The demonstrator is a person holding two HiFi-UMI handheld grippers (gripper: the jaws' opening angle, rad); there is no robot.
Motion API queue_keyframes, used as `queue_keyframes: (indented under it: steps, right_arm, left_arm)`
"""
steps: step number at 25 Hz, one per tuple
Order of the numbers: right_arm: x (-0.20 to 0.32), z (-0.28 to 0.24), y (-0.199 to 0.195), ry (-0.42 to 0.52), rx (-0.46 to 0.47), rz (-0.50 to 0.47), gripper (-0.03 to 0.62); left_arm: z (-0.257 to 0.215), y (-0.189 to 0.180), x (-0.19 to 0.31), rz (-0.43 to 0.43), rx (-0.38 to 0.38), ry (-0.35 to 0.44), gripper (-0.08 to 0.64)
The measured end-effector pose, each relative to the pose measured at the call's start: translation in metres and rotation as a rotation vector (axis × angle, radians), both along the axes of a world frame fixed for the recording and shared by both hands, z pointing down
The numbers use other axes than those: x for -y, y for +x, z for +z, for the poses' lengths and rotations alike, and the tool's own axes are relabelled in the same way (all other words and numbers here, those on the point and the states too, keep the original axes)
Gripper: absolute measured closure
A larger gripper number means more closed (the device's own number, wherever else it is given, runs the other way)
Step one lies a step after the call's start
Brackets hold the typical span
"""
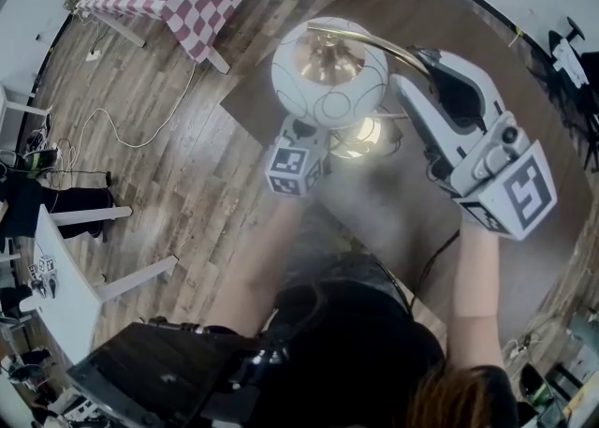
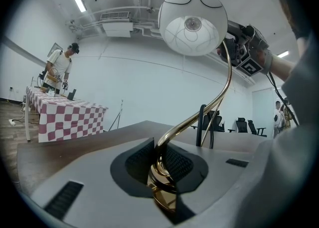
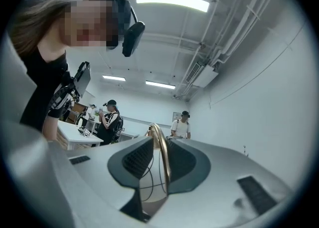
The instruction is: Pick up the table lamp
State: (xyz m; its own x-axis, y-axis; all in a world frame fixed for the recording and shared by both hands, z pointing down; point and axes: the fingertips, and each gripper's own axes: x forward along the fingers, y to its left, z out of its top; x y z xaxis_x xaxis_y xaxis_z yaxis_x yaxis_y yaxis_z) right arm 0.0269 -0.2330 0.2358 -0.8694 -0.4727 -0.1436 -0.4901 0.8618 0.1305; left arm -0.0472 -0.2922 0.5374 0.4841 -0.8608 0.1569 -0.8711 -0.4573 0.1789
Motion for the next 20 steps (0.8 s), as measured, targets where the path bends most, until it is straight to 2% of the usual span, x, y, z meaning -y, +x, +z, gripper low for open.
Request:
queue_keyframes:
  steps: [7, 15, 20]
  right_arm:
    - [0.0039, 0.002, -0.0021, 0.008, 0.002, -0.004, 0.538]
    - [0.0029, -0.0005, -0.0014, 0.017, 0.011, -0.016, 0.541]
    - [0.0031, -0.0051, -0.0044, 0.013, 0.043, -0.028, 0.545]
  left_arm:
    - [0.0021, 0.002, -0.0003, 0.014, 0.008, 0.008, 0.515]
    - [0.002, 0.0058, 0.0007, 0.033, -0.005, -0.001, 0.515]
    - [-0.0008, 0.0058, 0.003, 0.049, 0.025, 0.007, 0.53]
